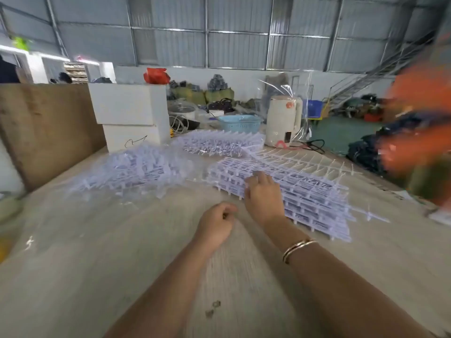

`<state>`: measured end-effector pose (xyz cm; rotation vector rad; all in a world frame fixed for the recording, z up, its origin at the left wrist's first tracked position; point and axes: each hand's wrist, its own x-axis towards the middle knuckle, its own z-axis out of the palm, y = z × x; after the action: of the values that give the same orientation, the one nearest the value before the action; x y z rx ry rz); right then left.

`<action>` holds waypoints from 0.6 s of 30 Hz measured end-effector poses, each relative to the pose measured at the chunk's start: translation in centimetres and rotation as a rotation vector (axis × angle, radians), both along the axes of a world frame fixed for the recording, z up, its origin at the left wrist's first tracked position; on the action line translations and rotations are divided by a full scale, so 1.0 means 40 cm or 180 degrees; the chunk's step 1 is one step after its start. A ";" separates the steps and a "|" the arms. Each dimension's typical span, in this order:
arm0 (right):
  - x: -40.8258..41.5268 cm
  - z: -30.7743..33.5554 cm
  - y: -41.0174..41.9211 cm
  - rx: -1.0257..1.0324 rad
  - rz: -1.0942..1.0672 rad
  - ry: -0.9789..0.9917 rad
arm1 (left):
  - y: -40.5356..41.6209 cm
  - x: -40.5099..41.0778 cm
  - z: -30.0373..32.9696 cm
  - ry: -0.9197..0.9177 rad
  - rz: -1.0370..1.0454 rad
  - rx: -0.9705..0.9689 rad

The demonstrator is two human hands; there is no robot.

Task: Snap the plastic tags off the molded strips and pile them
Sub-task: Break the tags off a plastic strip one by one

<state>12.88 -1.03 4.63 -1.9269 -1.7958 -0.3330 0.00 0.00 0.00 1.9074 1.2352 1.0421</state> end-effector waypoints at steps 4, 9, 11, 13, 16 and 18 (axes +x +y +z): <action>0.055 0.048 0.062 -0.0300 -0.0590 -0.0574 | -0.004 -0.005 -0.008 0.0011 -0.0049 -0.0029; 0.067 0.060 0.069 -0.0682 -0.0691 -0.0958 | 0.000 0.000 -0.005 0.0111 -0.0227 0.0026; 0.065 0.058 0.061 -0.0418 -0.0614 -0.1022 | -0.004 -0.001 -0.001 0.0015 -0.0253 -0.0087; 0.066 0.060 0.049 -0.0102 -0.0605 -0.1029 | -0.009 0.000 0.008 -0.0201 -0.0236 -0.0196; 0.079 0.062 0.021 0.0163 -0.0718 -0.0973 | -0.018 0.007 0.033 -0.0721 -0.0269 -0.0465; 0.090 0.062 -0.001 0.0271 -0.0801 -0.0913 | -0.027 0.017 0.046 -0.1048 -0.0458 -0.0754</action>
<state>16.48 -1.08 7.11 -2.1329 -1.6741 -0.7947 0.69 -1.09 1.85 1.5470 0.9713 1.0340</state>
